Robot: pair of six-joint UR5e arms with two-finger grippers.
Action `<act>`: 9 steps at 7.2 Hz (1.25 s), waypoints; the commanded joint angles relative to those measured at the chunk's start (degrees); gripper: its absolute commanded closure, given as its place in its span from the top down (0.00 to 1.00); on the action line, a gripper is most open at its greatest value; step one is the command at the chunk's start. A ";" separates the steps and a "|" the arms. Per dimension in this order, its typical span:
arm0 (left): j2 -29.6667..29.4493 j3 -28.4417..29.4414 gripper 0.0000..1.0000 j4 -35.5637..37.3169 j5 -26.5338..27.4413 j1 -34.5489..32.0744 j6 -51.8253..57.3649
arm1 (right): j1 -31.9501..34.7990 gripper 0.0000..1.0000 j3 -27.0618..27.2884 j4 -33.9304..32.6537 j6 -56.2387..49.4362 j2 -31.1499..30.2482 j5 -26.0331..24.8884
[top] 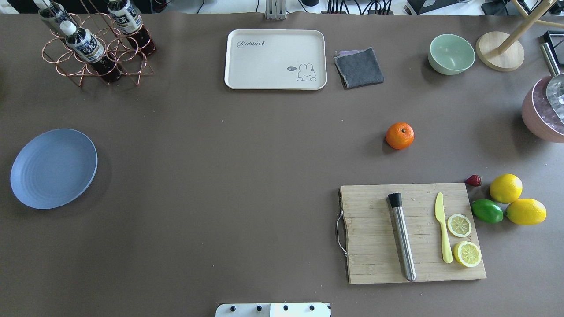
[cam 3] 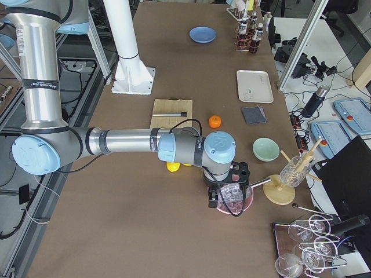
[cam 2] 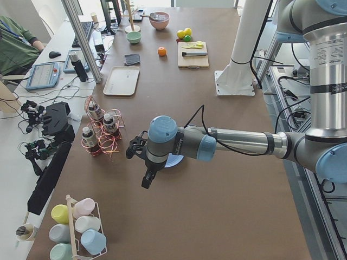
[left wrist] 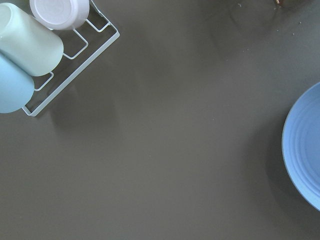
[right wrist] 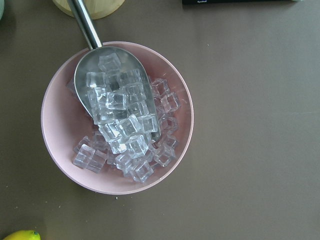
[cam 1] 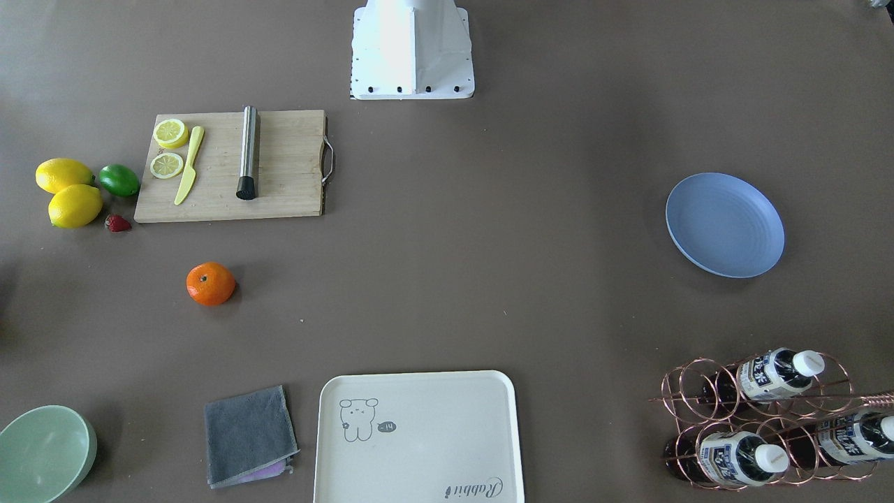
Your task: Pick orange to plate
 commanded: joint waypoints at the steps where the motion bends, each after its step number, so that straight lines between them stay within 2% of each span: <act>1: -1.02 0.75 0.98 -7.79 -1.79 0.34 -1.11 | -0.09 1.00 0.86 0.03 0.25 0.30 0.34; 2: -0.93 3.20 0.98 -11.94 -3.45 0.43 -4.43 | -0.35 1.00 1.73 0.03 0.25 0.48 0.34; 4: -0.67 6.20 0.98 -19.49 -8.09 2.78 -20.56 | -1.75 1.00 3.84 0.03 0.51 0.66 0.34; 5: -1.02 8.74 0.98 -24.15 -7.95 7.06 -25.51 | -3.59 1.00 4.28 2.21 4.77 1.09 0.34; 6: -1.11 11.02 0.98 -30.37 -7.95 10.07 -32.78 | -6.13 1.00 4.20 7.10 11.26 1.10 0.34; 7: -1.19 14.09 0.98 -37.66 -7.08 13.92 -39.73 | -9.55 1.00 4.11 11.59 18.89 1.10 0.25; 9: -1.11 19.81 0.98 -50.77 0.45 22.36 -50.21 | -14.13 1.00 4.11 21.42 29.82 0.92 -0.27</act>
